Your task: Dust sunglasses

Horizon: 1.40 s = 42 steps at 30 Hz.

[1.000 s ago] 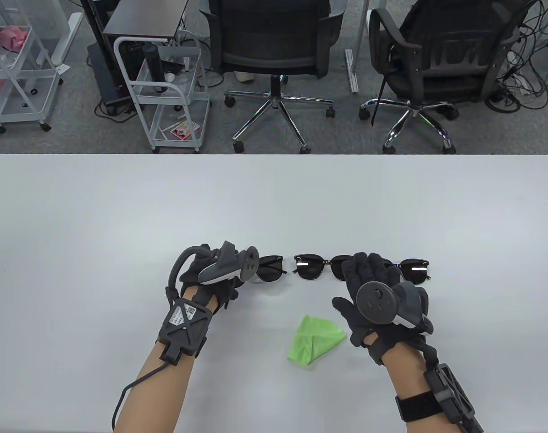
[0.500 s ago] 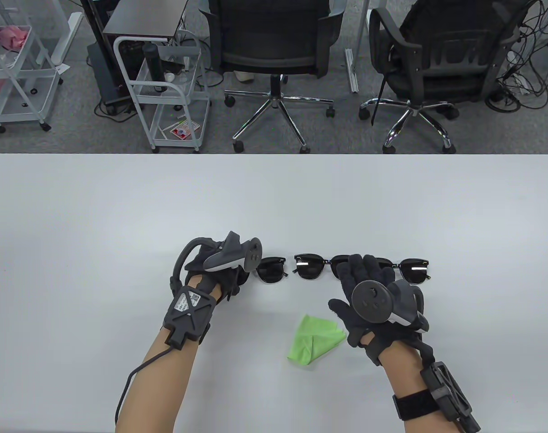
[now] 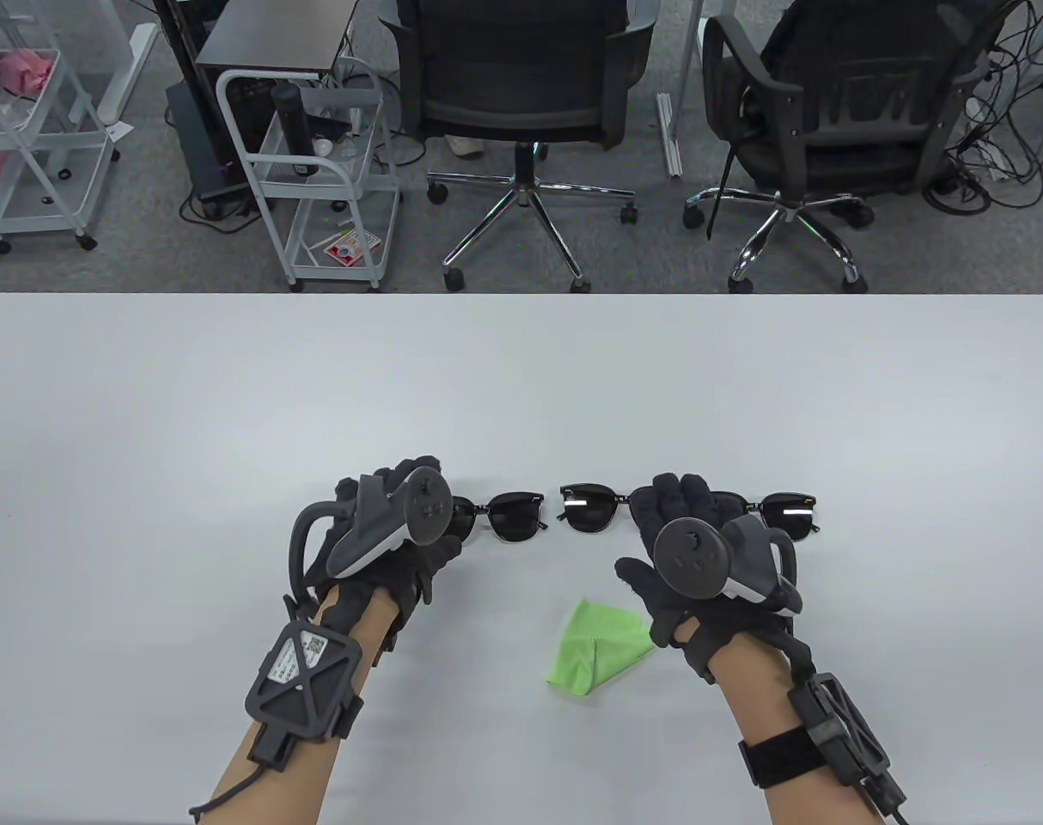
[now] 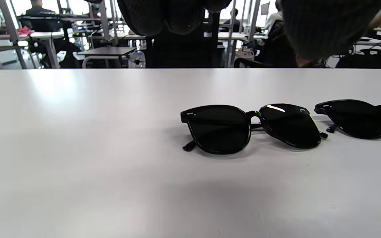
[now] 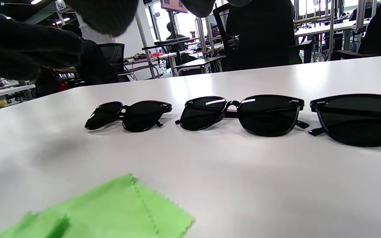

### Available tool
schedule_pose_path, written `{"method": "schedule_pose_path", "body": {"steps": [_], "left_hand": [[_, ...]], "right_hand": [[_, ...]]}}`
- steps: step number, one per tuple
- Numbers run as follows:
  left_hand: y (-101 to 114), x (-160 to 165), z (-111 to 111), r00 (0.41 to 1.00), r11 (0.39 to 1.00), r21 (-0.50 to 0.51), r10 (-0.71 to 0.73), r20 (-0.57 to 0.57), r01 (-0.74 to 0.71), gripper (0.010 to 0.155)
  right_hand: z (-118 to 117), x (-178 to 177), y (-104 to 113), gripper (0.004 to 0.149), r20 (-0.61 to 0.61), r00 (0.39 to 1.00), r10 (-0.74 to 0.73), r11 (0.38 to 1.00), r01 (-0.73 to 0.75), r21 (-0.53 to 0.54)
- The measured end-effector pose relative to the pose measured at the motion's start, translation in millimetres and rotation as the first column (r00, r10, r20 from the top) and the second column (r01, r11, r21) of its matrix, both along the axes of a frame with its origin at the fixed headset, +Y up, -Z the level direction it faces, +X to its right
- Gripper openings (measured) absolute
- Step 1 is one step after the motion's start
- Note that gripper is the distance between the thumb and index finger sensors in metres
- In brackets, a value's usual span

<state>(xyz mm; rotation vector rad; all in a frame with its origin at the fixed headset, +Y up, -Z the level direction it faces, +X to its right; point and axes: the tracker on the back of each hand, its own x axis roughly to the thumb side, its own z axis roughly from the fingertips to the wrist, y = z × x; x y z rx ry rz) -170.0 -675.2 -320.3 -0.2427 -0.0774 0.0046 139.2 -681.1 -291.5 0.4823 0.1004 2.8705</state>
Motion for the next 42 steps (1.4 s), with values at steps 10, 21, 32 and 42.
{"method": "schedule_pose_path", "body": {"steps": [10, 21, 32, 42], "left_hand": [[-13.4, -13.4, 37.5, 0.997, 0.997, -0.029, 0.075, 0.009, -0.075, 0.103], [-33.0, -17.7, 35.6, 0.994, 0.994, -0.048, 0.100, 0.038, -0.099, 0.107], [-37.7, -15.5, 32.2, 0.992, 0.991, -0.073, 0.112, 0.051, -0.108, 0.106], [-38.3, -15.6, 33.3, 0.991, 0.990, -0.079, 0.125, 0.051, -0.121, 0.105]], "right_hand": [[5.5, -11.7, 1.1, 0.083, 0.036, 0.999, -0.006, 0.998, 0.008, -0.056], [13.8, -20.4, -37.7, 0.091, 0.002, 1.000, -0.021, 0.985, 0.021, -0.169], [15.3, -18.9, -37.8, 0.090, -0.011, 0.997, -0.071, 0.984, 0.068, -0.165], [16.7, -19.2, -38.4, 0.089, -0.024, 0.996, -0.085, 0.983, 0.080, -0.163]]}}
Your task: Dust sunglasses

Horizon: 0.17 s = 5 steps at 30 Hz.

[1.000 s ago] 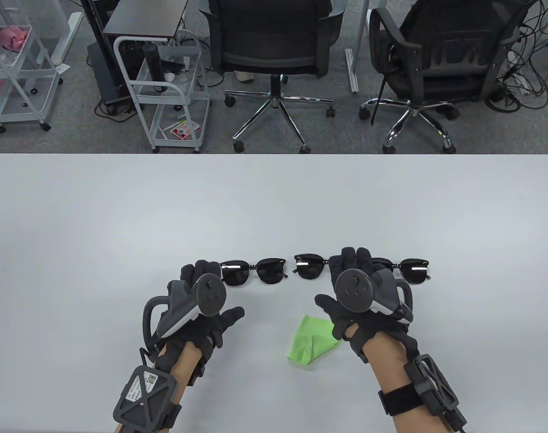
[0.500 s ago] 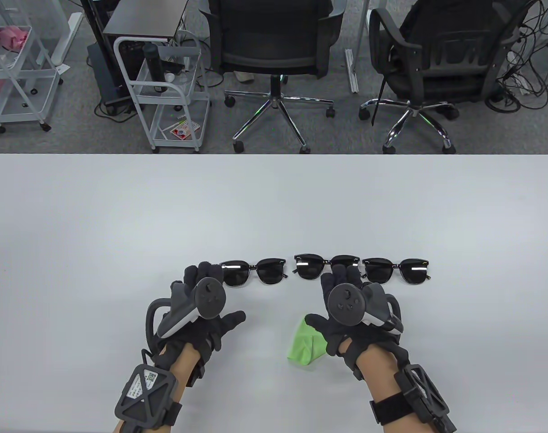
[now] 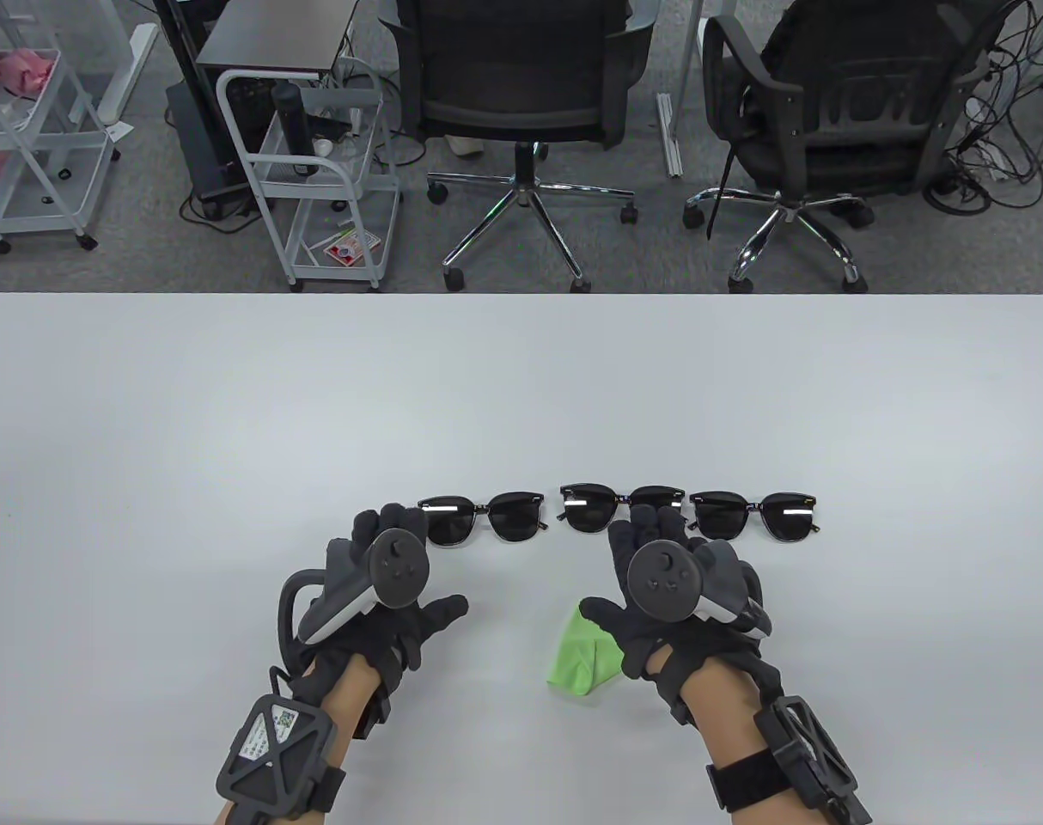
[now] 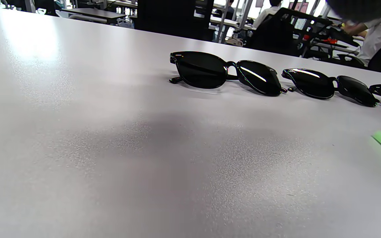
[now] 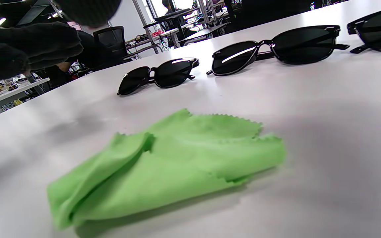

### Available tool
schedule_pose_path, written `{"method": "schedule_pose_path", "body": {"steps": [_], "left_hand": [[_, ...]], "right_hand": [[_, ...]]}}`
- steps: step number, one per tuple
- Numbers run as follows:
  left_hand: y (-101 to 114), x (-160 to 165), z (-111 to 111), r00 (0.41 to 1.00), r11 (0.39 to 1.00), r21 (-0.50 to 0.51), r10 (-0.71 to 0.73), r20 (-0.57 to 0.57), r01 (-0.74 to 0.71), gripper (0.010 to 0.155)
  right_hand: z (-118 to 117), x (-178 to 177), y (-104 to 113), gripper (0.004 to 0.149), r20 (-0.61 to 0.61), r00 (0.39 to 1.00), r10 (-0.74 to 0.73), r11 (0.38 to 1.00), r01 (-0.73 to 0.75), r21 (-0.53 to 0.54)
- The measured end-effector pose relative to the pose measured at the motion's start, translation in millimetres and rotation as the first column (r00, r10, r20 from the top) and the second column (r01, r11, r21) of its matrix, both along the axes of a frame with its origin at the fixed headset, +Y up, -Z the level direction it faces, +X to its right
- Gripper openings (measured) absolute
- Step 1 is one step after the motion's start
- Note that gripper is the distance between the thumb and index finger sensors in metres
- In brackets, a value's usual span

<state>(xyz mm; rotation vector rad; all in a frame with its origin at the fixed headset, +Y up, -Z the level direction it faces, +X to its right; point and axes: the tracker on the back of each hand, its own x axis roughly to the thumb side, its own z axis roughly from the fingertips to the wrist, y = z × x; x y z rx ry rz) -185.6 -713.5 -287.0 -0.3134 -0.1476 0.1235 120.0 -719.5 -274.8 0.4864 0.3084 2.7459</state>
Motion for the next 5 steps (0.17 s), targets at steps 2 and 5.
{"method": "schedule_pose_path", "body": {"steps": [2, 5], "left_hand": [[0.2, 0.5, 0.3, 1.000, 1.000, -0.001, -0.003, 0.003, 0.003, 0.105], [-0.1, 1.3, 0.8, 1.000, 1.000, -0.002, -0.002, 0.007, 0.002, 0.105]], "right_hand": [[0.3, 0.3, 0.0, 0.089, -0.001, 1.000, -0.002, 1.000, 0.002, -0.002], [1.1, 1.2, -0.2, 0.089, -0.001, 1.000, -0.010, 1.000, 0.010, -0.005]]}}
